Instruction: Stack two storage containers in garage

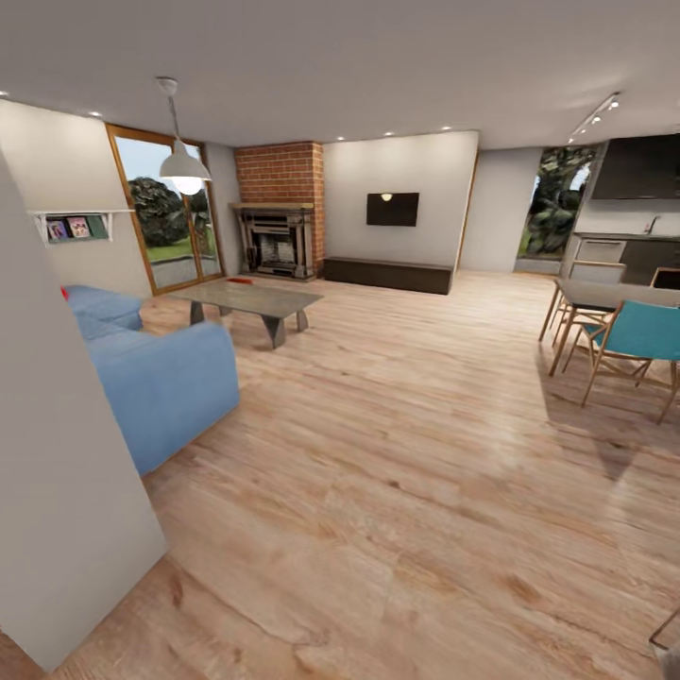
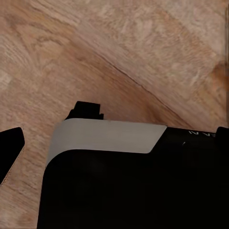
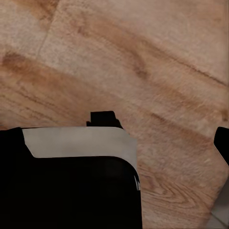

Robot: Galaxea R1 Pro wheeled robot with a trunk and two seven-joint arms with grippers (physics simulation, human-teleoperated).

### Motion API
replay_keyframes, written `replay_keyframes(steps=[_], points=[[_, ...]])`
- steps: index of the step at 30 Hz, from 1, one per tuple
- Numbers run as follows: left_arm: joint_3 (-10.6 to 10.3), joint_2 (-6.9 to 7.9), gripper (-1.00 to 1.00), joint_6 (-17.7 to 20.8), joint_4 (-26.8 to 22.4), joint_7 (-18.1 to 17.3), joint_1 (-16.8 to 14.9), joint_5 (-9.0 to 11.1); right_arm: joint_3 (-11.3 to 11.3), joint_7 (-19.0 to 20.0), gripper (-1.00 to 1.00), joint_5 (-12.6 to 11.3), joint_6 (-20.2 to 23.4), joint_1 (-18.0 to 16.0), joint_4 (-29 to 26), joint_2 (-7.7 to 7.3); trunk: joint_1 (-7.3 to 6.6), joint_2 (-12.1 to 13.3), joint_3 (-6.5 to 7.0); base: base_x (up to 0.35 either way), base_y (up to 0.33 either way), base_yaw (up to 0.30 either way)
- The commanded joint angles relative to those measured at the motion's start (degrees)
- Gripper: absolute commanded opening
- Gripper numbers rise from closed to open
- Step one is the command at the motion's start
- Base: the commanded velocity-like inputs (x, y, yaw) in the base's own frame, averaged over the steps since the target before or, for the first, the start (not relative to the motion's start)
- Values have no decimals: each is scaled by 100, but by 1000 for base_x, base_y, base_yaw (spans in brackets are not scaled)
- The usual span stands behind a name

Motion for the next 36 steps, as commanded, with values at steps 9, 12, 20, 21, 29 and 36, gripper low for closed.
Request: replay_keyframes(steps=[9,12,20,21,29,36], points=[[29,-1,100,-20,5,5,-3,29,48,-4,100,-55,-28,-7,16,11,3,-2,-6,324,0,-159],[29,-1,100,-20,4,5,-3,29,48,-4,100,-55,-28,-7,16,11,3,-2,-6,324,0,-14],[29,-1,100,-20,5,5,-3,32,48,-6,100,-52,-28,-7,16,3,3,-2,-6,324,0,-4],[29,-1,100,-19,5,5,-3,31,48,-7,100,-57,-28,-7,16,2,3,-2,-5,325,0,-43],[29,-3,100,-20,5,5,-3,29,48,-4,100,-74,-28,-7,16,11,3,-2,23,324,0,-153],[29,-1,100,-20,4,5,-2,30,48,-2,100,-65,-28,-7,16,11,3,-2,39,324,0,-116]])
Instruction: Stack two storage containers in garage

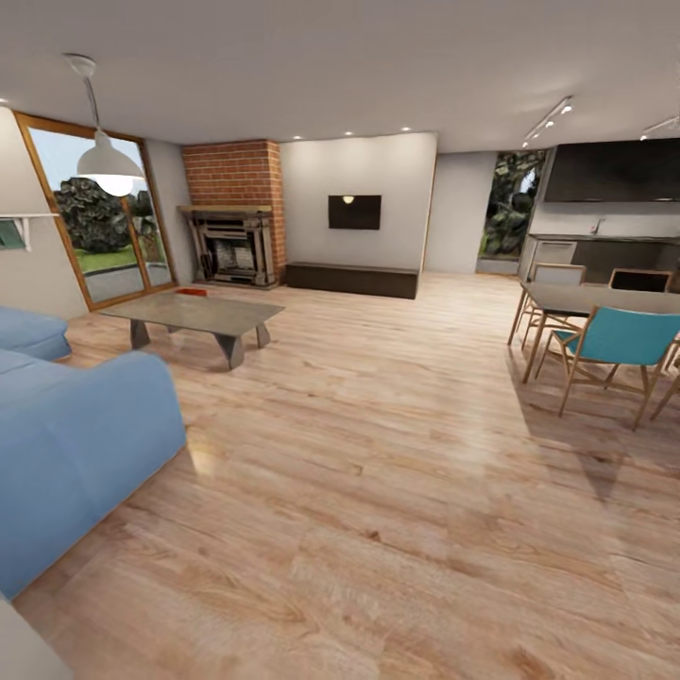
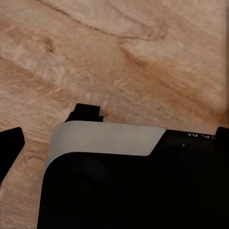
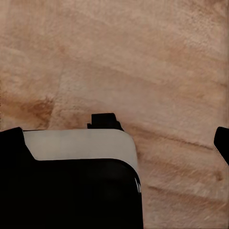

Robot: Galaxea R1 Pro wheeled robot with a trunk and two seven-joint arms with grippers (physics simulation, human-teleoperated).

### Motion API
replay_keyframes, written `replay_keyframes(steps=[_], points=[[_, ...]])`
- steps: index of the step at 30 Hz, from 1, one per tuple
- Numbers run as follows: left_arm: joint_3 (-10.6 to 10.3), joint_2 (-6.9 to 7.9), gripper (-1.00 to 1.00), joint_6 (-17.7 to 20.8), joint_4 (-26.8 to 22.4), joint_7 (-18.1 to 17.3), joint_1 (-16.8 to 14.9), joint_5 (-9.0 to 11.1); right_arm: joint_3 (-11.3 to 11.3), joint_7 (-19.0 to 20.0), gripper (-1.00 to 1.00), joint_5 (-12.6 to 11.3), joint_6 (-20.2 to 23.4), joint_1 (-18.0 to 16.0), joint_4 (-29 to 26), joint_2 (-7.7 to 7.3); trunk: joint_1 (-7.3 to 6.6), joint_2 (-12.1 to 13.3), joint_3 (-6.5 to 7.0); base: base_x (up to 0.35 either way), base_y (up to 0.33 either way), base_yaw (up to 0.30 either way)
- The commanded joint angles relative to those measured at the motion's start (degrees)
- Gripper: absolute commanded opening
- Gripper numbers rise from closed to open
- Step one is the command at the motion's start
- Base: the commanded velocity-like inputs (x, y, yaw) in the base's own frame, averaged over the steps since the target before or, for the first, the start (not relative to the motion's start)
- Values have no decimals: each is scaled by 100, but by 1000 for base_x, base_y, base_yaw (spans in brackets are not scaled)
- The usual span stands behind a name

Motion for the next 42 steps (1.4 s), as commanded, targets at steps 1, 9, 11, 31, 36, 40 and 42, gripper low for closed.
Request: replay_keyframes(steps=[1,9,11,31,36,40,42], points=[[28,-1,100,-19,6,5,-4,32,48,-4,100,-52,-29,-6,16,5,3,-2,-5,324,0,-25],[28,-1,100,-19,6,5,-5,31,48,-6,100,-45,-29,-6,16,5,3,-2,-4,324,0,-4],[28,-1,100,-19,6,5,-5,32,48,-7,100,-43,-29,-6,16,5,3,-2,-4,324,0,0],[28,-1,100,-25,6,5,-5,37,48,-9,100,-67,-27,-6,16,-5,3,-2,-4,324,0,0],[28,-1,100,-38,5,4,-5,32,48,-6,100,-87,-22,-6,16,-17,3,-2,-4,325,0,0],[28,-4,100,-51,2,5,-5,31,48,-9,100,-93,-21,-6,16,-31,3,-2,-4,324,0,0],[28,-2,100,-48,1,5,-4,31,48,-9,100,-96,-20,-6,16,-41,3,-2,-4,325,0,0]])
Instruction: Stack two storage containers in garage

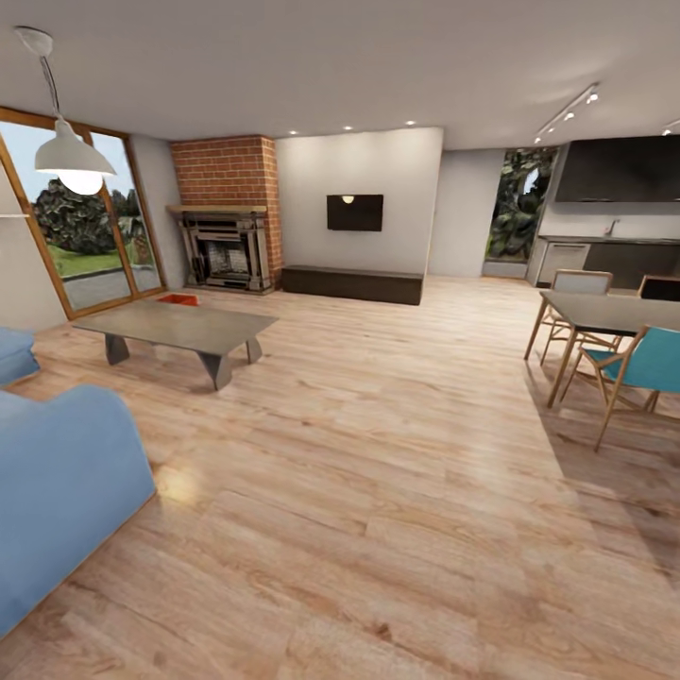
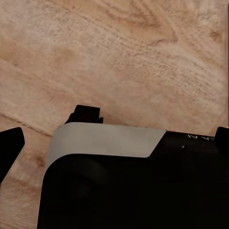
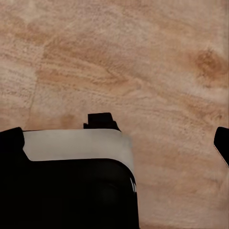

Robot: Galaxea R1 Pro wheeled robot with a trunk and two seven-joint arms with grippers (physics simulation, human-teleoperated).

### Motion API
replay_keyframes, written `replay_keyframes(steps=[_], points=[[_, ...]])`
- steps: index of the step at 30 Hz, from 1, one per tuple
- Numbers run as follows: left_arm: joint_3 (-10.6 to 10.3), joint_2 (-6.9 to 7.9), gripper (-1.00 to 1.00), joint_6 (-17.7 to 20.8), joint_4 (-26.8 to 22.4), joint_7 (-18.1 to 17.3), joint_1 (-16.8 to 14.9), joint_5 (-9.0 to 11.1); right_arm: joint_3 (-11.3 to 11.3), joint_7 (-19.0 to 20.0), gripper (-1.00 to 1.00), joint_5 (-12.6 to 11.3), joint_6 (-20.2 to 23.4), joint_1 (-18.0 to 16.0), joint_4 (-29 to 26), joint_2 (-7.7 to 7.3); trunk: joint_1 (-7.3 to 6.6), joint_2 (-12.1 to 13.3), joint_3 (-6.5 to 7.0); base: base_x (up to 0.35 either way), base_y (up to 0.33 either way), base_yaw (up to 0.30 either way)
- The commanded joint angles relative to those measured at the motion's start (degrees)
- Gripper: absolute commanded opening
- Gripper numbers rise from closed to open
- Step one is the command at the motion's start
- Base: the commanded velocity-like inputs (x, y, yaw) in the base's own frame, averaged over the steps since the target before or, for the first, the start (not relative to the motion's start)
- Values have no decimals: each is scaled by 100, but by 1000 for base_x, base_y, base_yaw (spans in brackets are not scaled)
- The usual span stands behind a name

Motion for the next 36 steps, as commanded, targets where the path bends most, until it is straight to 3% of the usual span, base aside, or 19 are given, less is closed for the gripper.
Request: replay_keyframes(steps=[1,36], points=[[28,-1,100,-19,7,5,-4,32,48,-4,100,-53,-29,-6,16,3,3,-2,-6,325,0,0],[28,-9,100,-10,4,0,-4,32,53,2,100,12,-11,-6,16,-20,3,-2,-6,324,0,0]])
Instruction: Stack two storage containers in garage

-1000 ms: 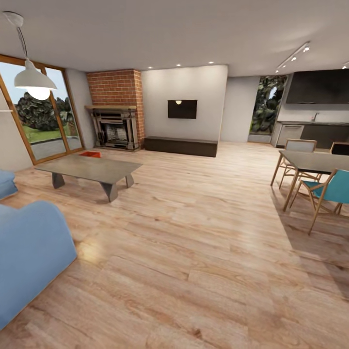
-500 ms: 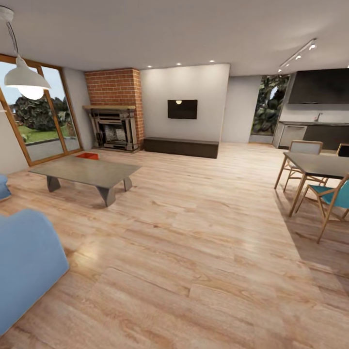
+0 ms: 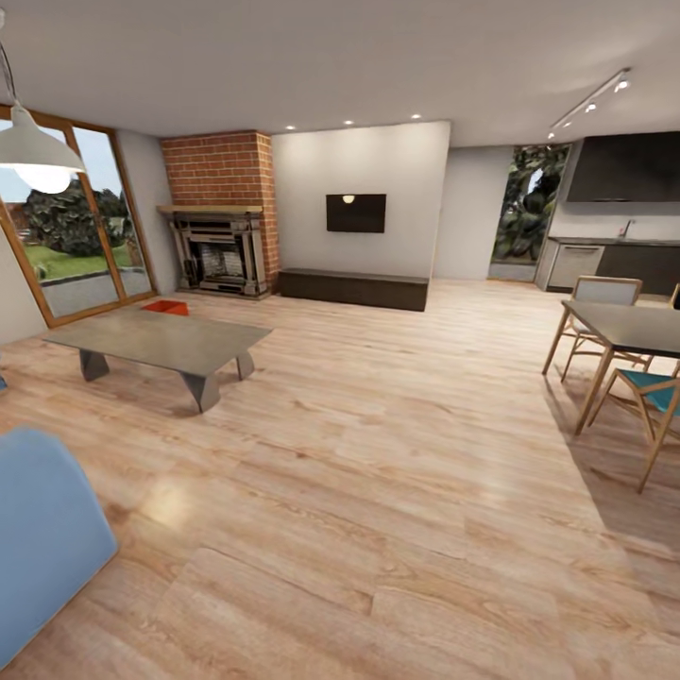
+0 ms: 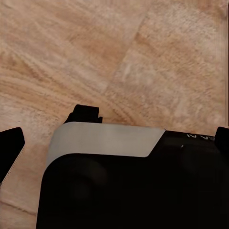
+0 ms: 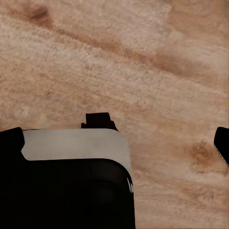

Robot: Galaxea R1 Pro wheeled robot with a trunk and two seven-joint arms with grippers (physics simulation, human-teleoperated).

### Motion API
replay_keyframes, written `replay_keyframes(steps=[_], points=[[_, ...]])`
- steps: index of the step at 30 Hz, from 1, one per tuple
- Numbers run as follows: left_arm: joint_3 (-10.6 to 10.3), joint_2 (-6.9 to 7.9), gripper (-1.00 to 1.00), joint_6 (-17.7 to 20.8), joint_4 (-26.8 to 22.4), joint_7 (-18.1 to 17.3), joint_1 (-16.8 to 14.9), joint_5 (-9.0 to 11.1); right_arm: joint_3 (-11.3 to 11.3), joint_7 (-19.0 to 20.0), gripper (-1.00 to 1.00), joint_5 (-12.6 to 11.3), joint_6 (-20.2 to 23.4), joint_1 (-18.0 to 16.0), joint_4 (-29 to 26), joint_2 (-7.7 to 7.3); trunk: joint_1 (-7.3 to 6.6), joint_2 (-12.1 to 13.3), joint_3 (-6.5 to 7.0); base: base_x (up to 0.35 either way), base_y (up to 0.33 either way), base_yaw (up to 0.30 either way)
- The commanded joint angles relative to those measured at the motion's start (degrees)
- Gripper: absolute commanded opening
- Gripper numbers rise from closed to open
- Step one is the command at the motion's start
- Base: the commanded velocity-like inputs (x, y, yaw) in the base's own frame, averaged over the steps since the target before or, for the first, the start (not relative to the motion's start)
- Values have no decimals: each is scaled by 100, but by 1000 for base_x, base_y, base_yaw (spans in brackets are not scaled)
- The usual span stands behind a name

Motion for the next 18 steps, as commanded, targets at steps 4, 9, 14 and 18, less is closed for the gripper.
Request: replay_keyframes(steps=[4,9,14,18], points=[[28,2,100,-13,4,7,-5,32,44,-5,100,-64,-29,-6,16,21,3,-2,-6,325,0,0],[28,3,100,1,3,4,-5,28,43,-11,100,-72,-36,-6,16,17,3,-2,-6,325,0,0],[28,0,100,-7,4,4,-5,32,43,-13,100,-91,-46,-6,16,25,3,-2,-6,324,0,0],[27,-1,100,-10,4,5,-5,32,43,-11,100,-104,-45,-6,18,38,3,-2,-6,324,0,0]])
